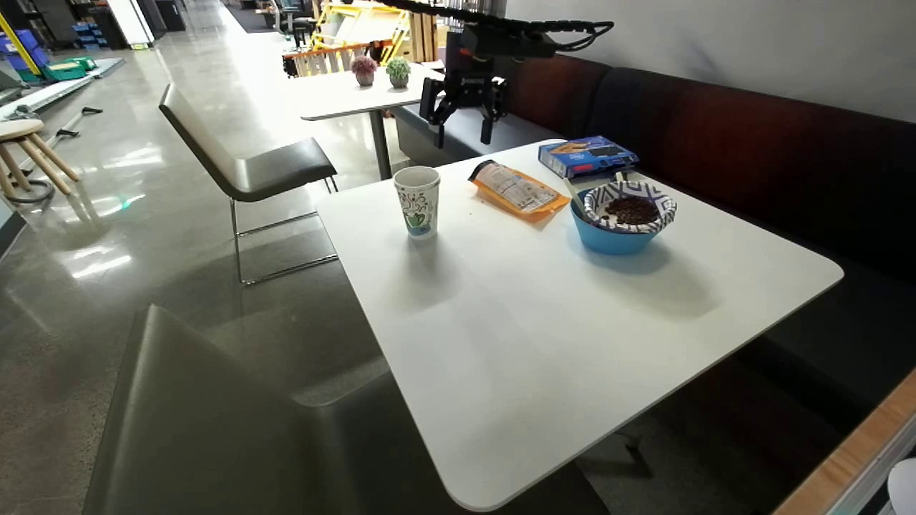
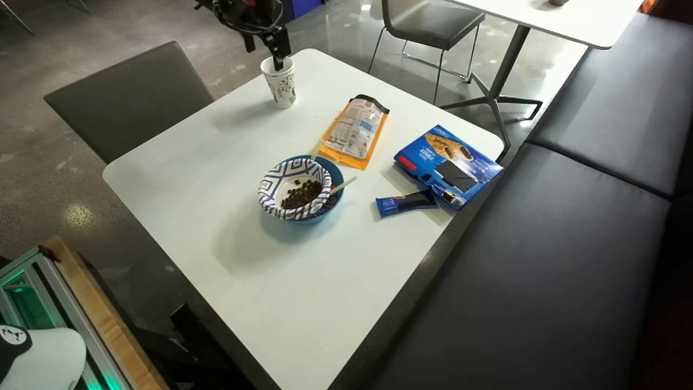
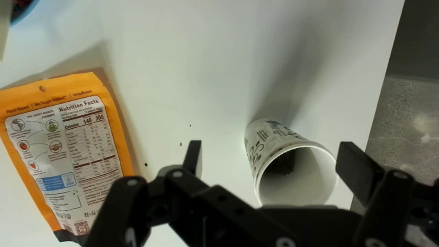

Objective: Pick up the cup and put it on top of the bowls

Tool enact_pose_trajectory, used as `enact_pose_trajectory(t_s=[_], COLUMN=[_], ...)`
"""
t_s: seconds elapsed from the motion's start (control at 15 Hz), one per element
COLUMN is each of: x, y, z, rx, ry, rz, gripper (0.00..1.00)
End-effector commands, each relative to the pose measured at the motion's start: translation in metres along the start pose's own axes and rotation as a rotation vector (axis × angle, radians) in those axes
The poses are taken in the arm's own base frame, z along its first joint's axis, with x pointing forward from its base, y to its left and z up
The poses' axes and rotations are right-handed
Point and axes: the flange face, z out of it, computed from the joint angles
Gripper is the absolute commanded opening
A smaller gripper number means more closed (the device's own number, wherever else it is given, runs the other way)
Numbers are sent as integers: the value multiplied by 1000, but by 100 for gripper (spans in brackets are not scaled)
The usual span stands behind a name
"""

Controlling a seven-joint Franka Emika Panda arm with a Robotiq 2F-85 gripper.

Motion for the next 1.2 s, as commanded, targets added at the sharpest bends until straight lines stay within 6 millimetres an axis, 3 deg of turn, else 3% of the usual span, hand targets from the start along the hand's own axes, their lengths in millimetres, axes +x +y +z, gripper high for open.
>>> enact_pose_trajectory(t_s=[0.0, 0.6, 1.13], x=[7, 24, 47], y=[-9, -14, -11], z=[16, 51, 74], rx=[-7, 5, 17], ry=[2, 47, 213], rz=[28, 129, 223], gripper=[100, 100, 100])
